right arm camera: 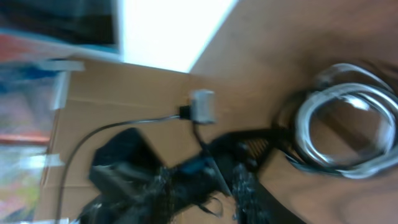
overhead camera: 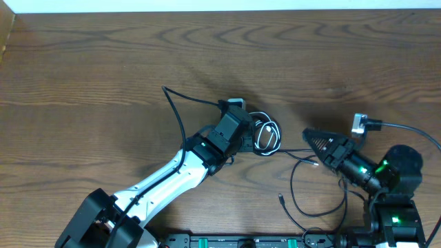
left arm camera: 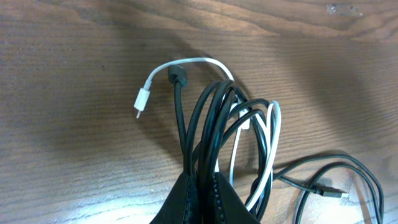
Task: Untangle cables
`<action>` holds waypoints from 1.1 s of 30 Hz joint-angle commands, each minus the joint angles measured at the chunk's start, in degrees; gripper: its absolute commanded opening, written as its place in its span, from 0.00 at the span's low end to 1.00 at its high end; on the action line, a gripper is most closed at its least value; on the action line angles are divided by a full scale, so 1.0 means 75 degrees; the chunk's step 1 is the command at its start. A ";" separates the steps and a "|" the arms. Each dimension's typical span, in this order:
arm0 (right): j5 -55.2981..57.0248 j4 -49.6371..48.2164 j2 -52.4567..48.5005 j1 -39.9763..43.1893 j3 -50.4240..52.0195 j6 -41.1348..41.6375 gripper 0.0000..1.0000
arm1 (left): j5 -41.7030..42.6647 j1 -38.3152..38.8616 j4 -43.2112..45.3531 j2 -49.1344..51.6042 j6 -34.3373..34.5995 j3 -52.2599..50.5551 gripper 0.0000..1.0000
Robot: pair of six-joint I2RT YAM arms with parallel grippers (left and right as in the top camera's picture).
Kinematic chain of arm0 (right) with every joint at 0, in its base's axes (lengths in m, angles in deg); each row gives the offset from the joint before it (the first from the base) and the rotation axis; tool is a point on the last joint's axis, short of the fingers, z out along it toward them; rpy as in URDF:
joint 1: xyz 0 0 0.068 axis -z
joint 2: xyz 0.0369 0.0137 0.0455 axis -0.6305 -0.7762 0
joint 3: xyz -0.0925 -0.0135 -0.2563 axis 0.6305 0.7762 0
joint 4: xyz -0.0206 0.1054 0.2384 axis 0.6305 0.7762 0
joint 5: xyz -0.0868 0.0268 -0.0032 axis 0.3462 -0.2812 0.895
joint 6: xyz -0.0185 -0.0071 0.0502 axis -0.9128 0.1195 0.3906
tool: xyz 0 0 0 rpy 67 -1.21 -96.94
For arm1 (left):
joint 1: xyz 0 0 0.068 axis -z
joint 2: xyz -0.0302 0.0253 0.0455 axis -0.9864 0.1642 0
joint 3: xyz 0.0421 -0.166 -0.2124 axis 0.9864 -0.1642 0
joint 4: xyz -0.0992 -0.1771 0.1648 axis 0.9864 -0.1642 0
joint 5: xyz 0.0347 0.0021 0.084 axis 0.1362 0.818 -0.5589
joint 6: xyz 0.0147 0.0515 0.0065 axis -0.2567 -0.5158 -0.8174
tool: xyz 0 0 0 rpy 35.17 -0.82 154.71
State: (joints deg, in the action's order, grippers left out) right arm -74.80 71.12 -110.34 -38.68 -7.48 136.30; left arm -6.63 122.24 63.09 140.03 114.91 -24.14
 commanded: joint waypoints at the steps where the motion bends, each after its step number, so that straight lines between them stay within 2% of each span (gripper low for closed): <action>1: 0.0697 0.0752 -0.0114 -0.0128 -0.0073 -0.1501 0.45 | 0.0017 -0.0012 0.0003 -0.0044 0.0032 0.0009 0.07; 2: 0.0839 0.0979 -0.0195 -0.0219 -0.0067 -0.1751 0.49 | 0.0017 -0.0012 0.0003 -0.0044 0.0035 0.0009 0.08; 5: 0.1026 0.1003 -0.0481 -0.0548 0.0009 -0.2226 0.54 | 0.0020 -0.0012 0.0006 -0.0044 0.0035 0.0009 0.08; 10: 0.1632 0.0667 -0.1288 -0.1259 0.0201 -0.2101 0.53 | 0.0020 -0.0012 0.0003 -0.0044 0.0035 0.0009 0.07; 15: 0.2142 -0.0557 -0.2576 -0.2186 0.0254 -0.2098 0.53 | 0.0020 -0.0012 0.0003 -0.0044 0.0035 0.0009 0.07; 18: 0.2567 -0.1719 -0.3526 -0.2731 0.0254 -0.1699 0.50 | 0.0029 -0.0012 0.0003 -0.0044 0.0035 0.0009 0.08; 19: 0.2754 -0.2034 -0.3850 -0.2894 0.0254 -0.1437 0.45 | 0.0050 -0.0012 0.0003 -0.0044 0.0035 0.0009 0.07; 22: 0.3264 -0.2745 -0.4809 -0.3264 0.0254 -0.0405 0.39 | 0.0050 -0.0012 -0.0003 -0.0044 0.0035 0.0009 0.08; 29: 0.3573 -0.4529 -0.6213 -0.3410 0.0254 0.0458 0.45 | 0.0050 -0.0012 -0.0061 -0.0044 0.0035 0.0009 0.07; 33: 0.3756 -0.4852 -0.6516 -0.3413 0.0254 0.0970 0.46 | 0.0050 -0.0012 -0.0058 -0.0044 0.0035 0.0009 0.08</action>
State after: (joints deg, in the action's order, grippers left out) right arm -48.96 35.12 -158.01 -63.99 -5.55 139.10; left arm -6.41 122.24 62.59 140.03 114.91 -24.14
